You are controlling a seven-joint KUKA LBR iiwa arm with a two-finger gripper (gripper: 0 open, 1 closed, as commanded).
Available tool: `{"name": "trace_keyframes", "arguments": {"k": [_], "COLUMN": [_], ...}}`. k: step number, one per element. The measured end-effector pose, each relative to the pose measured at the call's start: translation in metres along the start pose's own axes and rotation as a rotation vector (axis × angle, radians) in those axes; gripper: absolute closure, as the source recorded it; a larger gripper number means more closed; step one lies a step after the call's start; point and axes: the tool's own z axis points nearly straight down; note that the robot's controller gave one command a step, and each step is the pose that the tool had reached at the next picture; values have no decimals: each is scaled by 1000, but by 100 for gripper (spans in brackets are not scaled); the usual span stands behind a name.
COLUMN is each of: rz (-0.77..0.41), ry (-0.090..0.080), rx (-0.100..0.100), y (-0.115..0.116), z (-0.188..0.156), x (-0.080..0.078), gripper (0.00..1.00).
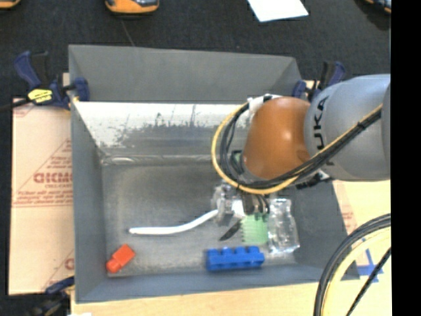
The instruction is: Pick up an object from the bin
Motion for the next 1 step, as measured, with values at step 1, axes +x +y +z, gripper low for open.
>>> {"name": "trace_keyframes", "arguments": {"k": [1], "rz": [1], "ry": [4], "rx": [1], "y": [0], "z": [-37], "x": [0], "gripper": [100]}}
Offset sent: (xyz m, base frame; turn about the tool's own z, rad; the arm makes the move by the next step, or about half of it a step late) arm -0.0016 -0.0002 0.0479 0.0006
